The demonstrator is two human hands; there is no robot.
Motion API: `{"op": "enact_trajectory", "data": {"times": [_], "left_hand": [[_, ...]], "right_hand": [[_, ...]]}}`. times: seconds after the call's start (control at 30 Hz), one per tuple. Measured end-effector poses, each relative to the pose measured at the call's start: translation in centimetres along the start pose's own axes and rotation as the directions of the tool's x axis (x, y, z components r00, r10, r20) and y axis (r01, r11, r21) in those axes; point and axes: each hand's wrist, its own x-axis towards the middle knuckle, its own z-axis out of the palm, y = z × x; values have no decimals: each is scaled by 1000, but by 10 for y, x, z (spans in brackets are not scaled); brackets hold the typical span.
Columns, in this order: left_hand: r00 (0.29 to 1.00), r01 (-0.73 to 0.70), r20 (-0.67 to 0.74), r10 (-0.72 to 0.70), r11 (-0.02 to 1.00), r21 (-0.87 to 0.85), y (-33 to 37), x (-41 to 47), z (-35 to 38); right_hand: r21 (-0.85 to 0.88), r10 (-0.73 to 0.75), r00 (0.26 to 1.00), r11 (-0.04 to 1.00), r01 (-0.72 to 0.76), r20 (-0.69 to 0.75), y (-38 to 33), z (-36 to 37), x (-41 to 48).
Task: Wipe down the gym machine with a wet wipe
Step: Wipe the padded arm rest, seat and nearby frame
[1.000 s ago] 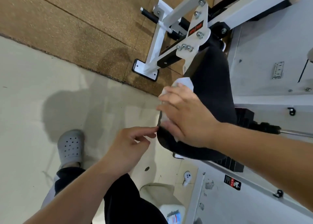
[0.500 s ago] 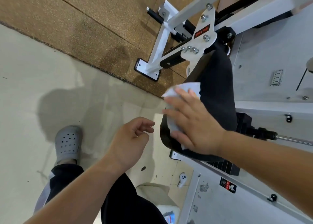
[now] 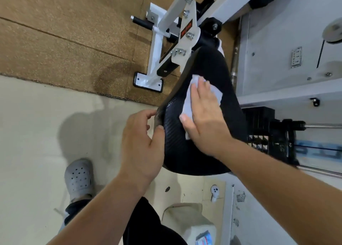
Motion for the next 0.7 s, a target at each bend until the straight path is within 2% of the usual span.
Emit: {"op": "enact_trajectory", "data": {"times": [0.1, 0.17, 0.23, 0.33, 0.43, 0.5, 0.63, 0.7], "left_hand": [[984, -140, -88, 153, 981, 132, 17, 7, 12], [964, -236, -62, 260, 937, 259, 28, 11, 23], [950, -297, 7, 313, 893, 338, 37, 15, 35], [946, -315, 71, 317, 843, 436, 47, 26, 57], [959, -249, 9, 285, 821, 513, 49, 33, 70], [943, -278, -11, 333, 805, 524, 45, 33, 71], [919, -340, 18, 394, 768, 543, 40, 33, 72], [914, -333, 1, 406, 750, 571, 38, 33, 74]], "right_hand": [[-100, -205, 973, 971, 216, 108, 18, 19, -79], [-117, -256, 953, 954, 276, 160, 55, 20, -86], [-72, -180, 972, 979, 193, 154, 90, 18, -67], [49, 56, 997, 997, -59, 48, 115, 11, -15], [125, 297, 955, 948, -292, -25, 101, 12, 31], [148, 338, 940, 933, -327, -54, 73, 17, 29], [131, 17, 996, 991, -5, -90, 11, 38, -59], [90, -44, 996, 995, 52, -80, 13, 52, -102]]}}
